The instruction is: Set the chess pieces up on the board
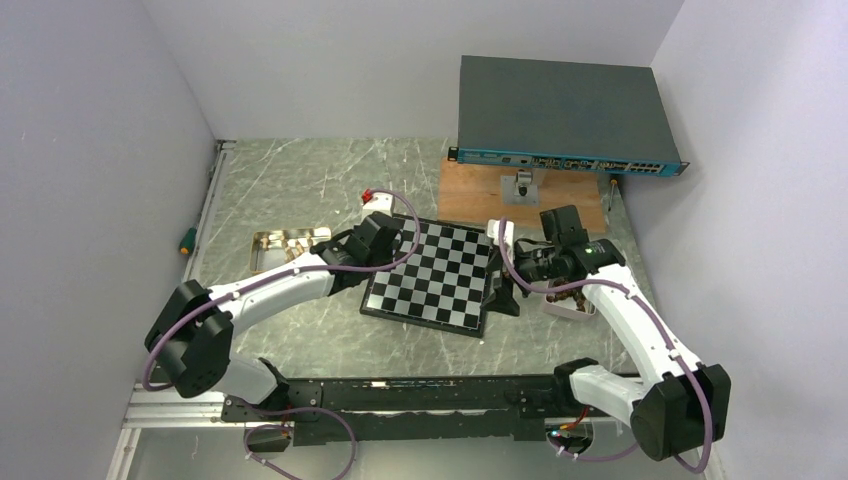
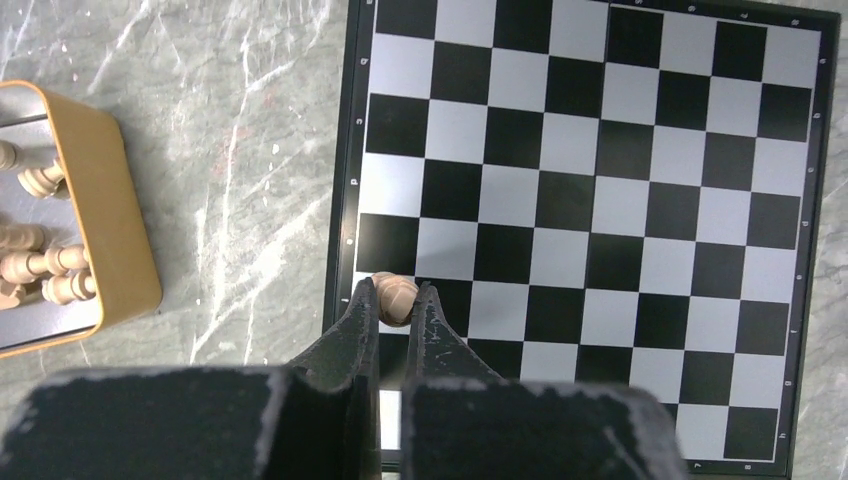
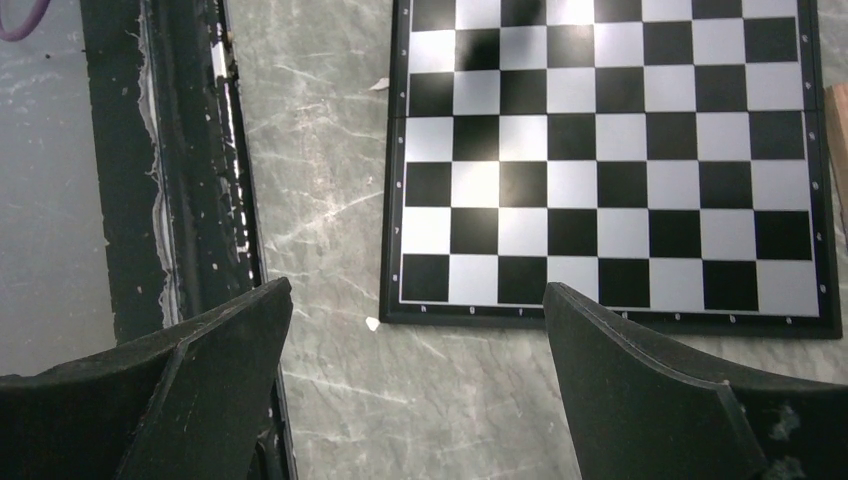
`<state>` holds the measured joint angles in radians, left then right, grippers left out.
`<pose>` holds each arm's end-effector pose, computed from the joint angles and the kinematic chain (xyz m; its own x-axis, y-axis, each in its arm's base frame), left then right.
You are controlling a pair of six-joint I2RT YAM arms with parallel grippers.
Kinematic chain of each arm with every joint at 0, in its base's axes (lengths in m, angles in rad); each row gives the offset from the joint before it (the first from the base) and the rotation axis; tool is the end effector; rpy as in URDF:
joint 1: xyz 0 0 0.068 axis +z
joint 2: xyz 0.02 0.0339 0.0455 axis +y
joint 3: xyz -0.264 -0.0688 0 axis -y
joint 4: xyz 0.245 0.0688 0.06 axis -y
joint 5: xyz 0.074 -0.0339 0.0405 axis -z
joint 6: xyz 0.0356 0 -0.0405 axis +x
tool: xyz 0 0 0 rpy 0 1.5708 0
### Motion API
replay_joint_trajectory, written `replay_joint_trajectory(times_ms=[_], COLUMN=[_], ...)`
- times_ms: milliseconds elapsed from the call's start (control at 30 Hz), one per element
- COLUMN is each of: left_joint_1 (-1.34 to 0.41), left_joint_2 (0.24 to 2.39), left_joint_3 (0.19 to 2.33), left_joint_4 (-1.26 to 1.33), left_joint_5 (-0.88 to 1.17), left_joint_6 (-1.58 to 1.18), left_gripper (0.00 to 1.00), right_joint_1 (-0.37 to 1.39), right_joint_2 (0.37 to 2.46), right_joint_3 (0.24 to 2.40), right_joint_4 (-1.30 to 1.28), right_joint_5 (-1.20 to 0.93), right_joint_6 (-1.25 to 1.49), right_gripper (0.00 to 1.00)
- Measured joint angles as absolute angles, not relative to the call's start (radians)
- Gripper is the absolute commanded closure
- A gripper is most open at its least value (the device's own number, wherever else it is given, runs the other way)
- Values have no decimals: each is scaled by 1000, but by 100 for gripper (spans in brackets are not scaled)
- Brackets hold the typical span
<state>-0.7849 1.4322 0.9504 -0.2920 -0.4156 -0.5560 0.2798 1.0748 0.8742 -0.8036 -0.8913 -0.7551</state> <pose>0.2257 -0.2052 0.2401 -0.6534 -0.0298 -0.7564 0.1147 0.9838 -0.1379 0.1828 0.0813 0.2744 -0.1965 -0.5046 -0.8407 -0.9744 0.1961 0.1101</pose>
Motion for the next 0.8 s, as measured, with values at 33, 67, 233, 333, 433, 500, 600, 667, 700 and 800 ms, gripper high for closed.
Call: replay_joint_trajectory(times_ms=[33, 67, 233, 333, 433, 500, 600, 667, 700, 800], left_joint_1=[-785, -785, -784, -778, -773, -771, -770, -769, -769, -768], left_joint_2=[1431, 1430, 1414, 1400, 1396, 1396, 1396, 1396, 1396, 1396], left_joint_3=[949, 946, 925, 909, 904, 904, 904, 904, 904, 904], left_joint_4=[-285, -276, -239, -217, -196, -187, -179, -176, -175, -169], left_joint_5=[-415, -416, -412, -401, -390, -389, -381, -373, -369, -363], left_joint_6=[-552, -546, -513, -493, -473, -457, -437, -427, -420, -399], left_gripper=[100, 100, 100, 100, 100, 100, 100, 100, 100, 100], right_joint_1=[270, 256, 179, 128, 80, 48, 14, -10, -20, -44], right_joint_2=[1076, 1078, 1092, 1105, 1117, 1123, 1135, 1147, 1152, 1170], right_joint_3=[878, 885, 915, 927, 936, 941, 950, 956, 958, 969], right_joint_4=[-817, -833, -905, -956, -1008, -1040, -1083, -1106, -1115, -1141], right_joint_5=[-891, -895, -920, -946, -976, -994, -1016, -1028, -1031, -1034], right_joint_6=[-766, -783, -859, -908, -955, -987, -1024, -1044, -1051, -1071], right_gripper=[1, 1, 1, 1, 1, 1, 1, 1, 1, 1])
